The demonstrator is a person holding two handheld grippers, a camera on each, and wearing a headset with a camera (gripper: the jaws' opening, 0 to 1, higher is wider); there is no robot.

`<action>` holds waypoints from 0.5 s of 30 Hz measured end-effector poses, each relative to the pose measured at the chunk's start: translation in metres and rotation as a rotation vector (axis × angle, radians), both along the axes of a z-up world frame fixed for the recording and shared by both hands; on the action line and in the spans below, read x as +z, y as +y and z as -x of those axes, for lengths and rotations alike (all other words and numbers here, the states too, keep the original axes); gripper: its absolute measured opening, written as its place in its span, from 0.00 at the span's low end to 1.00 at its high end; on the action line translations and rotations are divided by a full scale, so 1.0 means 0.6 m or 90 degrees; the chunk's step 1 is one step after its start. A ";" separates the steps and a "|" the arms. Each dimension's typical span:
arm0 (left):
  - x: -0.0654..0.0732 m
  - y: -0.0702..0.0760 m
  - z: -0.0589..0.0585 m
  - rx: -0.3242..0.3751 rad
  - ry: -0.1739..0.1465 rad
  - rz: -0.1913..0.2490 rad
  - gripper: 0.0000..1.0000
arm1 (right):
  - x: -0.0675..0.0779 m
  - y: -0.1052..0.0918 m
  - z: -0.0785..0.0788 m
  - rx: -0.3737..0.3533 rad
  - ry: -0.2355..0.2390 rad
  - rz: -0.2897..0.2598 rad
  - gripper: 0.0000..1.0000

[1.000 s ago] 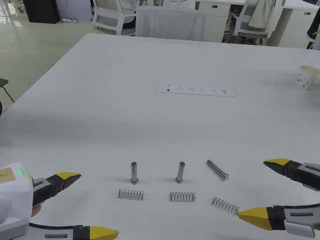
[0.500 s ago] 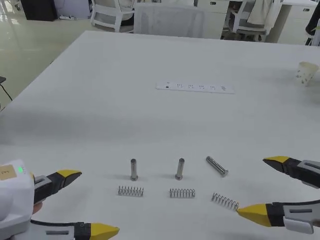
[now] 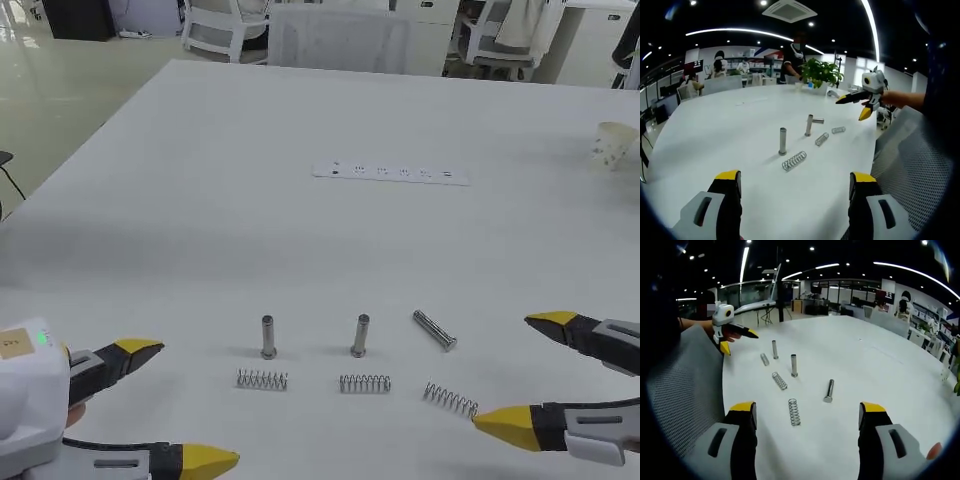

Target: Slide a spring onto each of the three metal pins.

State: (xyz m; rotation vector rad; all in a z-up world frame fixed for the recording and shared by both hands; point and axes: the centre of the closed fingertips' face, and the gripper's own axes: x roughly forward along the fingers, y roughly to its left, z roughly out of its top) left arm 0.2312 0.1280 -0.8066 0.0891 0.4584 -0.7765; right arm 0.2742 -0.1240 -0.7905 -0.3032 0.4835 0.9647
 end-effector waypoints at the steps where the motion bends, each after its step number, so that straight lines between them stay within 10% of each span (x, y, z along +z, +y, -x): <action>1: 0.000 0.000 0.000 0.000 0.000 0.000 0.86 | -0.001 0.000 0.000 0.000 0.000 0.001 0.84; 15: 0.001 0.001 -0.002 0.001 -0.002 -0.001 0.86 | -0.002 -0.002 -0.001 -0.002 0.001 -0.001 0.84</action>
